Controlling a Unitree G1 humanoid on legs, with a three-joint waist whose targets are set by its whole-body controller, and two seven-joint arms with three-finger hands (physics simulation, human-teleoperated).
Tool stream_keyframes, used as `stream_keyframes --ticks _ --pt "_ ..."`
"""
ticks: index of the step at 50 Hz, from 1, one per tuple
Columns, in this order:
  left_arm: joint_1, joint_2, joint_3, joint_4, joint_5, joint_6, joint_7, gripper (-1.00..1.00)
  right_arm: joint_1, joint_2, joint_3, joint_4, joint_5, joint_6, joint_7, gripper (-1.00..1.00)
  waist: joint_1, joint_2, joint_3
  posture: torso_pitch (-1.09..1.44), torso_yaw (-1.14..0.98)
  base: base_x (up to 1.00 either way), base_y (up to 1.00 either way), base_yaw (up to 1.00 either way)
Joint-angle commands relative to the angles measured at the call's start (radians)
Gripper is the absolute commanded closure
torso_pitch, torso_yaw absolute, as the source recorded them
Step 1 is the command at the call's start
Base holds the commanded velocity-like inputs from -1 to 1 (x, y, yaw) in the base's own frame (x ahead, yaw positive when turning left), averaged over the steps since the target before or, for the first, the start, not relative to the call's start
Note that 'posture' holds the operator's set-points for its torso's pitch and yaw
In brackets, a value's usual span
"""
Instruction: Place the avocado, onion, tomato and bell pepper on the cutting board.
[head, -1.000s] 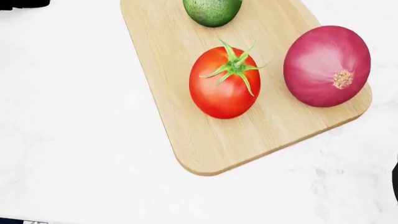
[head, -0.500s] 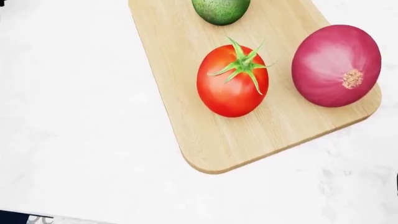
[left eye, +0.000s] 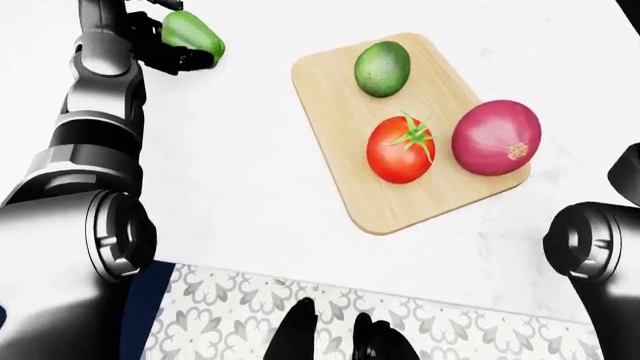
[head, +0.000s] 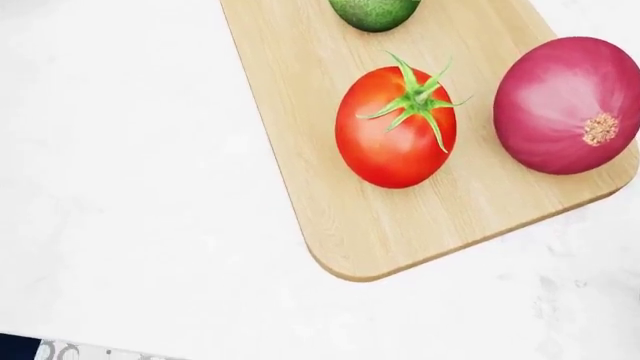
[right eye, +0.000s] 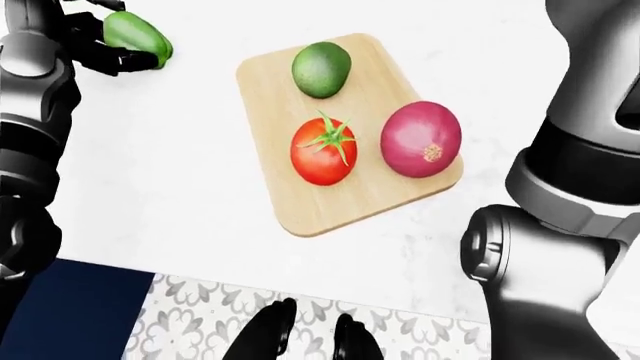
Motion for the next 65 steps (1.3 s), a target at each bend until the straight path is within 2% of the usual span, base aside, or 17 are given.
stream_keyframes --ticks 1,9,13,22,35,41,46,49,55,65 --pt "-0.058 0.014 -0.001 -0.056 -0.008 -0.038 -0.026 1.0 -0.034 -0.012 -0.005 -0.025 0.003 -0.027 -0.005 -1.0 -0.001 0.001 -0.057 0.48 0.23 0.0 0.0 0.0" --pt "-0.117 0.008 -0.021 -0.083 -0.025 -0.037 -0.097 1.0 -0.044 0.004 0.006 0.004 -0.004 -0.053 -0.015 -1.0 0.003 -0.012 -0.052 0.47 0.23 0.0 0.0 0.0" --pt "-0.121 0.0 -0.027 -0.09 -0.035 -0.038 -0.112 1.0 -0.039 0.009 0.008 0.01 -0.006 -0.065 -0.016 -1.0 0.006 -0.013 -0.06 0.43 0.23 0.0 0.0 0.0" --pt "-0.115 -0.013 -0.042 -0.117 -0.053 -0.025 -0.17 1.0 -0.014 0.018 0.002 -0.009 0.003 -0.065 -0.026 -1.0 0.012 -0.015 -0.105 0.34 0.23 0.0 0.0 0.0" --pt "-0.07 -0.026 -0.044 -0.187 -0.124 0.022 -0.267 1.0 0.001 0.007 -0.007 -0.069 0.035 -0.014 -0.04 -1.0 0.021 -0.02 -0.193 0.22 0.23 0.0 0.0 0.0" --pt "-0.027 -0.049 -0.051 -0.218 -0.155 0.038 -0.303 1.0 0.017 0.013 -0.009 -0.085 0.045 -0.011 -0.051 -1.0 0.022 -0.019 -0.217 0.22 0.23 0.0 0.0 0.0" --pt "0.012 -0.082 -0.06 -0.244 -0.175 0.039 -0.317 1.0 0.012 0.016 -0.034 -0.118 0.072 0.016 -0.077 -1.0 0.022 -0.019 -0.228 0.22 0.23 0.0 0.0 0.0" --pt "0.039 -0.1 -0.066 -0.261 -0.184 0.043 -0.327 1.0 0.044 0.042 -0.048 -0.141 0.098 0.006 -0.119 -1.0 0.021 -0.018 -0.228 0.22 0.23 0.0 0.0 0.0" --pt "0.088 -0.133 -0.072 -0.316 -0.215 0.07 -0.35 1.0 0.078 0.052 -0.026 -0.128 0.12 -0.041 -0.157 -1.0 0.014 -0.021 -0.233 0.22 0.23 0.0 0.0 0.0" --pt "0.117 -0.156 -0.085 -0.383 -0.238 0.111 -0.389 1.0 0.11 0.038 -0.03 -0.152 0.151 -0.036 -0.18 -1.0 0.013 -0.026 -0.23 0.22 0.23 0.0 0.0 0.0"
